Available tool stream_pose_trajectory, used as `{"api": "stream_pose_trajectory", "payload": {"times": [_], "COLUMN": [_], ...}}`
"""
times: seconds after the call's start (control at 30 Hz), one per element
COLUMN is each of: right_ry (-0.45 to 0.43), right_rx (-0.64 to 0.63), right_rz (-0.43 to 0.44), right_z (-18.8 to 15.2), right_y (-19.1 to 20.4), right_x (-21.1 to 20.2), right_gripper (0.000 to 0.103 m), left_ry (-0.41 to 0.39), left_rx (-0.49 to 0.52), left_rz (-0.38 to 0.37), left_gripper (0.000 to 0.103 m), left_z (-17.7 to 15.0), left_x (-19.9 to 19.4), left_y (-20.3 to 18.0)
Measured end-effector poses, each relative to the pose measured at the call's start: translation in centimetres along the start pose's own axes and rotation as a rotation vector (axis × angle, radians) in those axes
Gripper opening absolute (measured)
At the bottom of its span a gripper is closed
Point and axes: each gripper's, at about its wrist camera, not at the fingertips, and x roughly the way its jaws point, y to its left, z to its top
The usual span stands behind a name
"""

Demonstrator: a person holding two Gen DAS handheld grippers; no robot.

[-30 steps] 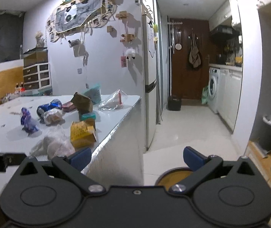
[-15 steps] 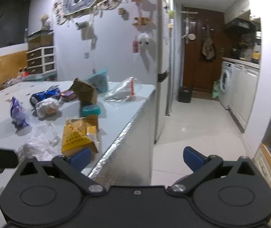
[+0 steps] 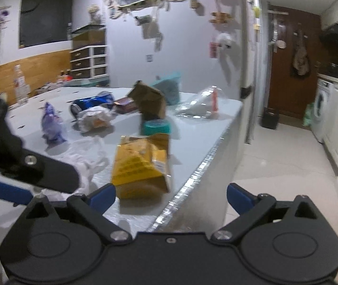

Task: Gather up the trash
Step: 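Grasp the white plastic bag with the left tool while the right tool grasps the yellow cigarette box, then lift the white bag with the left tool while the right tool carries the yellow box to the bin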

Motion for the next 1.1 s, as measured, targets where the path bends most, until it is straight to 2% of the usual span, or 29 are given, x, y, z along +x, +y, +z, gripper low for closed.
{"api": "stream_pose_trajectory", "payload": {"times": [0.17, 0.27, 0.37, 0.47, 0.53, 0.63, 0.73, 0.9, 1.1], "right_ry": [-0.015, -0.020, -0.012, -0.001, -0.010, -0.012, -0.007, 0.010, 0.021], "right_rx": [-0.047, -0.052, -0.033, -0.020, -0.041, -0.051, -0.058, -0.016, 0.002], "right_rz": [0.046, 0.056, 0.074, 0.096, 0.091, 0.108, 0.108, 0.135, 0.137], "right_z": [0.6, 0.7, 0.7, 0.4, 0.1, -0.2, -0.6, -0.9, -0.7], "right_y": [1.2, 1.5, 1.4, 1.0, 1.1, 1.1, 1.0, -0.1, -0.4], "right_x": [1.0, 1.6, 2.2, 2.6, 2.3, 1.4, 0.7, 0.0, -0.1], "right_gripper": [0.094, 0.089, 0.078, 0.067, 0.060, 0.060, 0.059, 0.059, 0.059], "left_ry": [-0.013, -0.026, -0.007, -0.024, -0.036, -0.066, -0.093, -0.110, -0.115], "left_rx": [-0.038, -0.019, 0.003, 0.042, 0.059, 0.092, 0.126, 0.208, 0.311], "left_rz": [0.025, 0.064, 0.074, 0.072, 0.094, 0.132, 0.167, 0.179, 0.179], "left_gripper": [0.102, 0.099, 0.094, 0.094, 0.089, 0.083, 0.072, 0.068, 0.055], "left_z": [1.0, 1.1, 1.0, 0.7, 0.6, 0.5, 0.4, -0.6, -1.3], "left_x": [0.5, 1.1, 2.1, 2.5, 2.7, 3.0, 3.1, 2.6, 1.9], "left_y": [-0.3, -0.8, -1.1, -1.5, -1.8, -2.0, -1.9, -1.8, -1.2]}}
